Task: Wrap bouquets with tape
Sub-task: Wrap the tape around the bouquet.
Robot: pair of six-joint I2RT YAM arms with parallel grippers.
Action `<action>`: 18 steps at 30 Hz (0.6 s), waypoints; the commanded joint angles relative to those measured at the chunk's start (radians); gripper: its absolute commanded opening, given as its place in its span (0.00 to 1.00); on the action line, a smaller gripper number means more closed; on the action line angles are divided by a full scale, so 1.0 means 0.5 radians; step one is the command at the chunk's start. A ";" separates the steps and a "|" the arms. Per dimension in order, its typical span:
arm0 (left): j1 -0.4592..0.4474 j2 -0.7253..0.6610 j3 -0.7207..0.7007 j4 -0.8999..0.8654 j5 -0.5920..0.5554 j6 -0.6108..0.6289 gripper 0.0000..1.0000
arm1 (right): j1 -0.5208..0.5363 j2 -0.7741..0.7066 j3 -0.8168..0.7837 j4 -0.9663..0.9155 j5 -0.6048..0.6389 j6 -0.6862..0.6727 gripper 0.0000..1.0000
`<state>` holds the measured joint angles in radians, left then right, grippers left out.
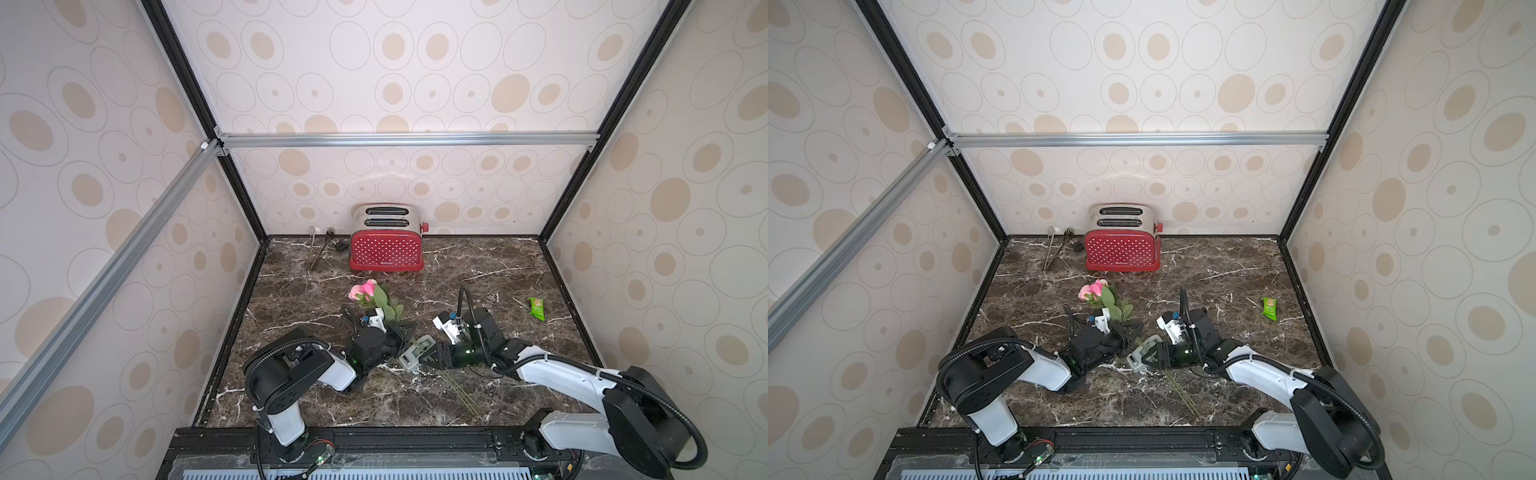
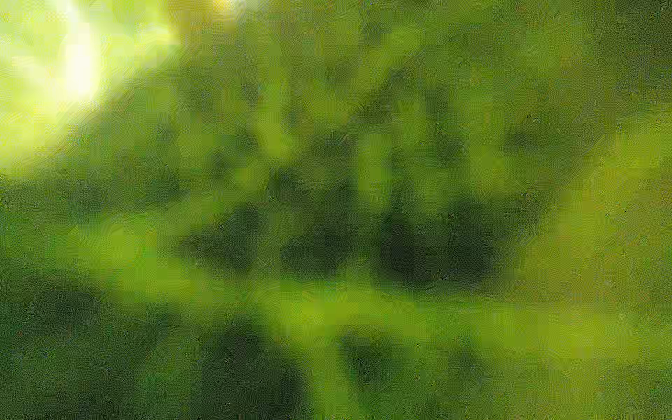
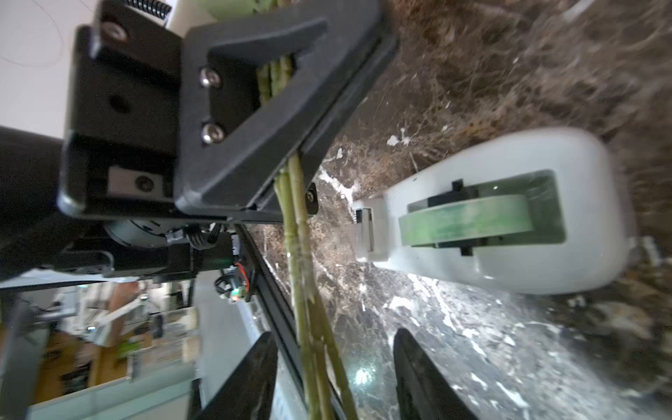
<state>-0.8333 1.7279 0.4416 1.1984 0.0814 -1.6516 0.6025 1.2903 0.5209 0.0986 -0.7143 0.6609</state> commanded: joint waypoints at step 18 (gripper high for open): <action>-0.015 -0.018 -0.033 0.172 -0.008 0.001 0.16 | 0.066 0.038 0.176 -0.371 0.074 -0.371 0.00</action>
<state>-0.8360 1.7287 0.4286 1.2335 0.0731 -1.6516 0.5945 1.3537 0.5556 0.1596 -0.8310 0.6369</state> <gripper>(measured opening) 0.137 0.065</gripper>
